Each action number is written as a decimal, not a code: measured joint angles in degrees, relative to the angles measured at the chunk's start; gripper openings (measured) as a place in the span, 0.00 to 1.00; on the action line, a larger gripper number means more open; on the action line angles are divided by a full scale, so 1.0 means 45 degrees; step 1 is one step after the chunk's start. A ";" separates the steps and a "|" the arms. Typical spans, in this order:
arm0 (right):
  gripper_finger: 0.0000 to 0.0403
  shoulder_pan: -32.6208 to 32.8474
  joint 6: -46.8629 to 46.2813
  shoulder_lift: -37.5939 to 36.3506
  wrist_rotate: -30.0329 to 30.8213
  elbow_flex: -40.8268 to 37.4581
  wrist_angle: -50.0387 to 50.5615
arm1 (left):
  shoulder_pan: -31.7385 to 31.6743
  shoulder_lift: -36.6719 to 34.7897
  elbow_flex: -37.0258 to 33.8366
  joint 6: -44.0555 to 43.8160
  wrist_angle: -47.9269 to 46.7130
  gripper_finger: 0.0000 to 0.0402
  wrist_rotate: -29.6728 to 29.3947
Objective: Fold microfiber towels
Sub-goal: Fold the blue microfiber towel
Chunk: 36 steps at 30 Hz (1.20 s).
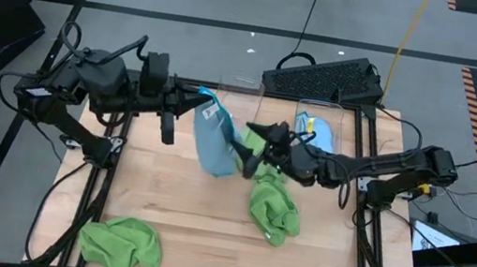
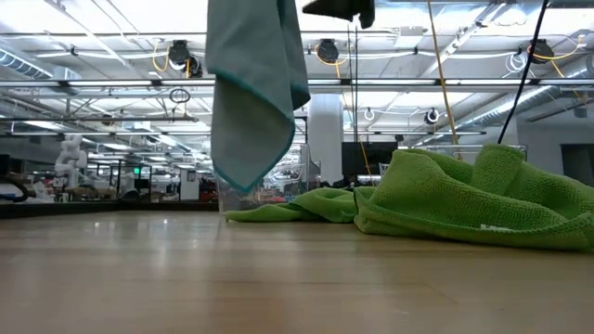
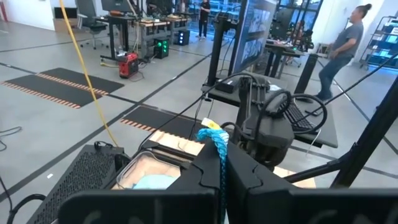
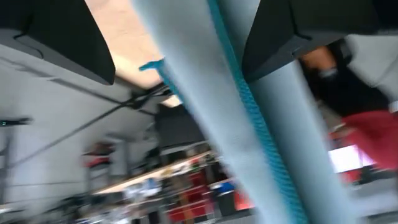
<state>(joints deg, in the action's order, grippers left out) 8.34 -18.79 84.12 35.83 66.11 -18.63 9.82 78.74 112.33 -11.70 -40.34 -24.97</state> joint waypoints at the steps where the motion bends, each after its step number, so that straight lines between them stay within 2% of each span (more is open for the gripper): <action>1: 0.85 -0.0076 0.0000 0.0000 0.0349 0.0000 0.0018 | 0.0000 0.0000 0.0000 0.0004 0.0005 0.00 0.0000; 3: 0.84 -0.0291 0.0003 -0.0005 0.0757 0.0000 0.0146 | 0.0000 0.0000 0.0000 0.0002 0.0010 0.00 0.0007; 10: 0.84 -0.0846 0.0002 -0.0005 0.0759 0.0000 0.1242 | 0.0000 0.0000 0.0000 -0.0001 0.0111 0.00 0.0005; 17: 0.82 -0.0856 0.0492 -0.0005 0.0006 0.0000 0.2891 | 0.0000 0.0000 0.0000 -0.0001 0.0282 0.00 0.0000; 21: 0.75 -0.0856 0.1009 0.0002 -0.0318 -0.0164 0.3201 | 0.0000 0.0000 0.0000 -0.0001 0.0338 0.00 -0.0038; 27: 0.59 -0.0837 0.0594 0.0010 -0.1319 -0.1460 0.1770 | 0.0000 0.0000 0.0000 -0.0001 0.0374 0.00 -0.0072; 36: 0.40 -0.0840 -0.0101 0.0010 -0.1601 -0.2853 0.0288 | 0.0000 0.0000 0.0000 -0.0006 0.0472 0.00 -0.0121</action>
<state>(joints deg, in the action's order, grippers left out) 4.56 -19.24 84.16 28.63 53.27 -17.34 9.82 78.74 112.33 -11.73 -38.21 -25.51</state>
